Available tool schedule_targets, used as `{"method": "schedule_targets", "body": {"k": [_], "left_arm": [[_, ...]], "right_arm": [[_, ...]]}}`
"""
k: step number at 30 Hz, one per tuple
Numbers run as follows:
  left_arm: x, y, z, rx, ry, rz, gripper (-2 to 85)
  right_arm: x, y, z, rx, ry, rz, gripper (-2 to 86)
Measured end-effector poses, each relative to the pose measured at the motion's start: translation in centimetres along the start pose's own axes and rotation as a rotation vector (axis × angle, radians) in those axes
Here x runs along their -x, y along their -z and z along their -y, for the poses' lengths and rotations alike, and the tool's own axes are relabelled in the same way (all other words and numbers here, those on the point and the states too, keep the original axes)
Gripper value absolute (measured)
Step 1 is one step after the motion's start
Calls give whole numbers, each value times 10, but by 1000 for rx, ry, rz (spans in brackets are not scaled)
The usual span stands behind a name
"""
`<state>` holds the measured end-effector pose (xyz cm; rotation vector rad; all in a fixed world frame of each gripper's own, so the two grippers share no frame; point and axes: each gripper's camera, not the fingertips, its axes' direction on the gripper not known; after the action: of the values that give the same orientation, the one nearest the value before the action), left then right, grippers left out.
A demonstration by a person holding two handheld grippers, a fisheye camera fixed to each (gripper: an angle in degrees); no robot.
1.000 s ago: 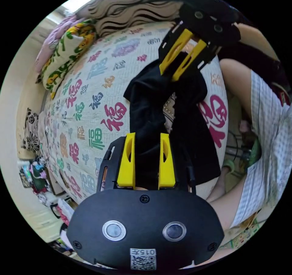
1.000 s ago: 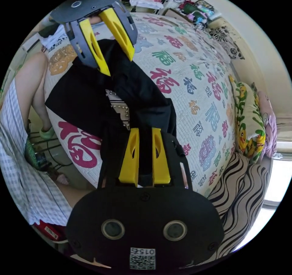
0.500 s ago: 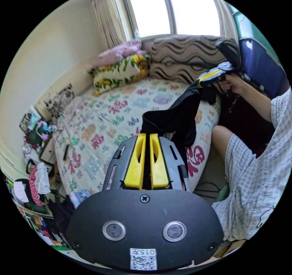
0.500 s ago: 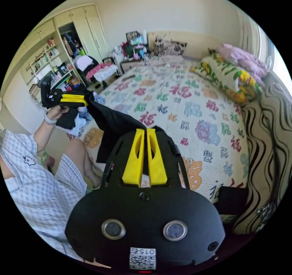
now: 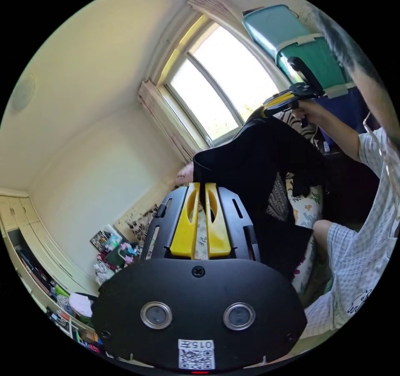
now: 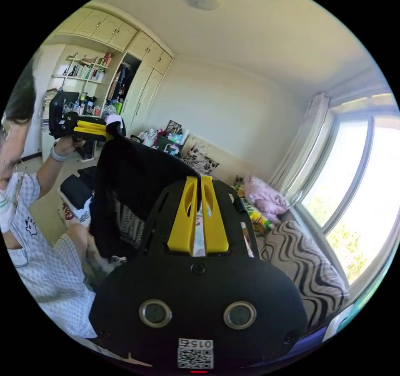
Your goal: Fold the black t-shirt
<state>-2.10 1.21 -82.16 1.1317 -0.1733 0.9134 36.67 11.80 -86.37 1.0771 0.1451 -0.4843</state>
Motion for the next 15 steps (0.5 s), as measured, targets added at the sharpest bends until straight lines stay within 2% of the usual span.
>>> {"method": "schedule_targets", "body": {"k": [4,7,10,15], "left_arm": [[22,-23,3,5,9,13,8],[43,-86,-16,102,46,-8,8],[63,-191,-61,288,96,-25,9],[75,-416,-198,614,281,-15,14]], "right_arm": [[-31,-33,9,35,-3,-15,-10],[-56,-107,4,139,-27,-1,-10],[-74,-212,-17,275,-56,5,-9],[-78,-450,-89,560,-144,54,0]]}}
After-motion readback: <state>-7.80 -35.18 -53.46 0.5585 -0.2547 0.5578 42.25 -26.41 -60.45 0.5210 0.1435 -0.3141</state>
